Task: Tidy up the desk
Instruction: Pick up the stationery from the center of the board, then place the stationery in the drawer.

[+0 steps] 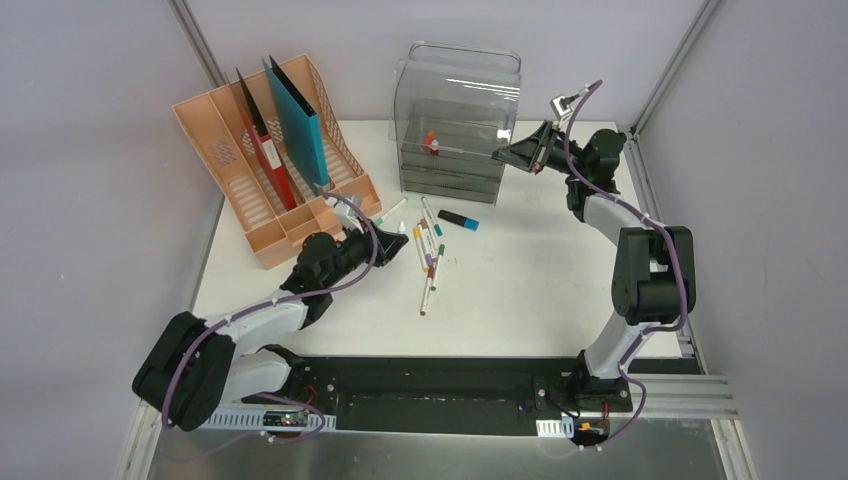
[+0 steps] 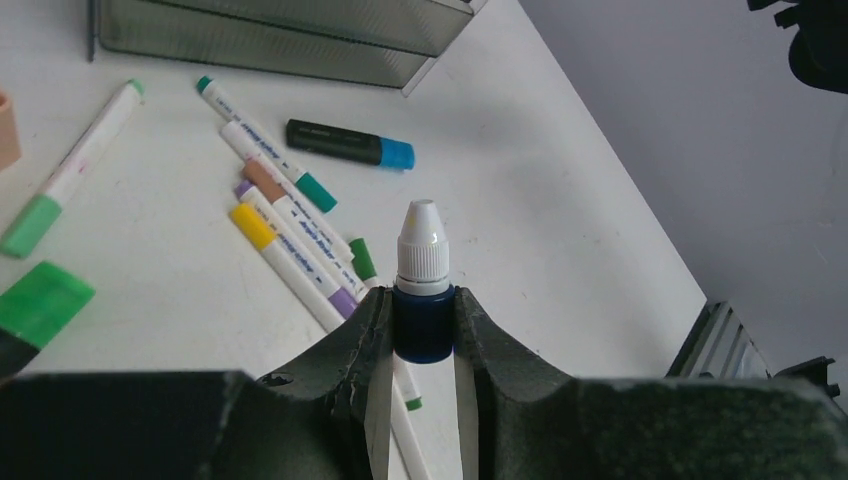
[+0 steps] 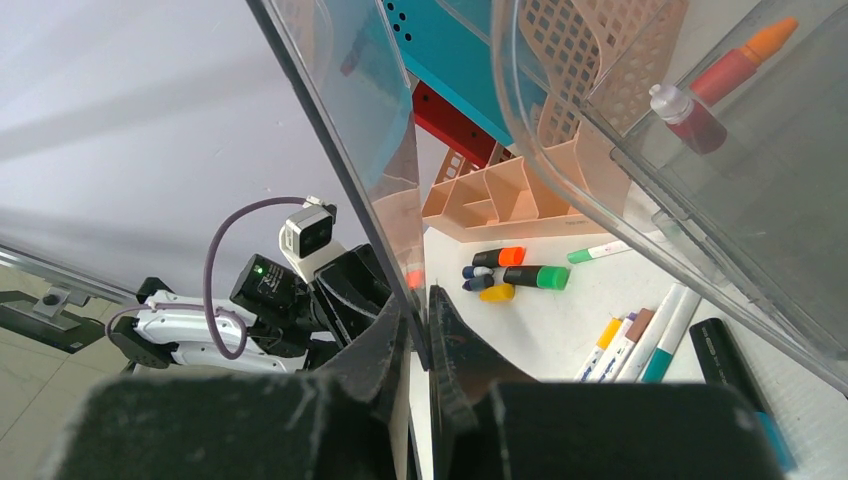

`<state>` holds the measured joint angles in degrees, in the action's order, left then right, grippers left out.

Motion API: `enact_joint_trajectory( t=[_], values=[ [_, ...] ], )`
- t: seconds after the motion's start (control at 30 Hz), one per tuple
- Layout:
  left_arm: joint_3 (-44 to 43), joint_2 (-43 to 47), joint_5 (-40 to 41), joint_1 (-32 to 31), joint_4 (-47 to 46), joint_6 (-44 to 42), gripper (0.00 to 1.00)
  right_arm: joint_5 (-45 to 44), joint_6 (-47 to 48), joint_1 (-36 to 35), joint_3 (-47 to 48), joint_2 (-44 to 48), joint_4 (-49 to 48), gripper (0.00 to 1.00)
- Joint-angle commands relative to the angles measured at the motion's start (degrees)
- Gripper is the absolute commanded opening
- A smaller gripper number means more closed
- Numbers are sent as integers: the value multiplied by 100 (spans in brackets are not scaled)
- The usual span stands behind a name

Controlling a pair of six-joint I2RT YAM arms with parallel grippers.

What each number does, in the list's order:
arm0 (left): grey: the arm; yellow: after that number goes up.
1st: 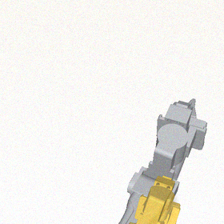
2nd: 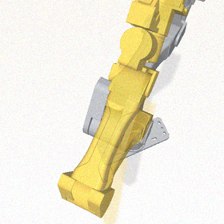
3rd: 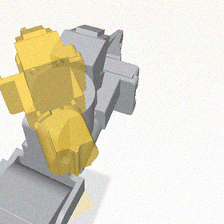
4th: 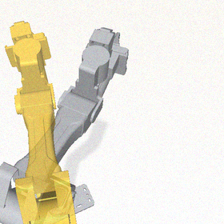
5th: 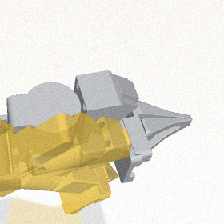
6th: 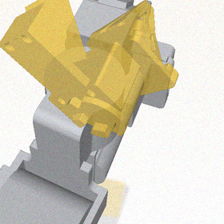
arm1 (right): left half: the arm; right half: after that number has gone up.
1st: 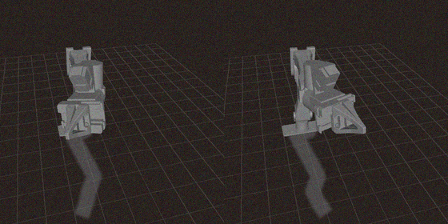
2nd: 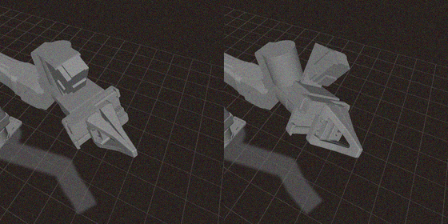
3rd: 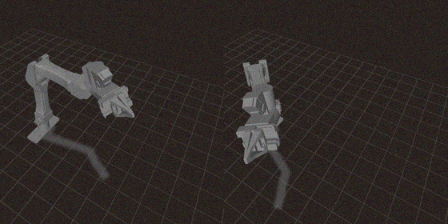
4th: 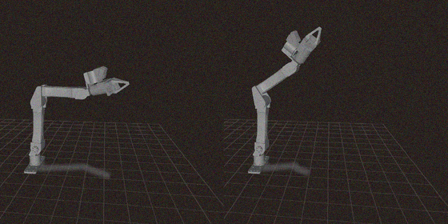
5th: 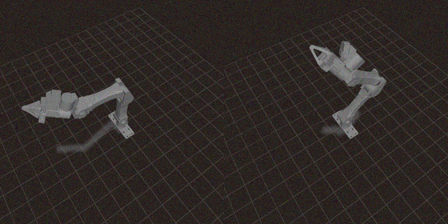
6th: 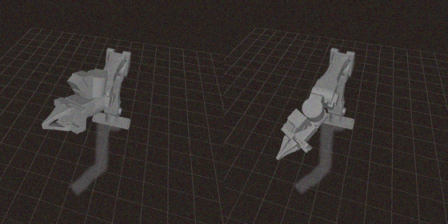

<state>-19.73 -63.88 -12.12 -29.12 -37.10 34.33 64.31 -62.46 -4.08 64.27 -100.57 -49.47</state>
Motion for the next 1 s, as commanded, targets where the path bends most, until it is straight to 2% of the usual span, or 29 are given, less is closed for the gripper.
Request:
enact_joint_trajectory(
  t=[0.0, 0.2, 0.37, 0.97],
  values=[
    [-297, -538, -606, 65, -1764, -588, 0, 108, -118, -108, 112, -24, 34, 6],
    [-624, -1289, -891, 74, -2812, -997, 0, 116, -118, -109, 108, -3, 34, 6],
    [-985, -1703, -834, 71, -2996, -1200, 0, 118, -121, -110, 112, 49, 35, 6],
    [-2130, -3626, 51, 82, -4286, -919, 0, 194, -327, -110, 145, 91, -147, 6]
  ],
)
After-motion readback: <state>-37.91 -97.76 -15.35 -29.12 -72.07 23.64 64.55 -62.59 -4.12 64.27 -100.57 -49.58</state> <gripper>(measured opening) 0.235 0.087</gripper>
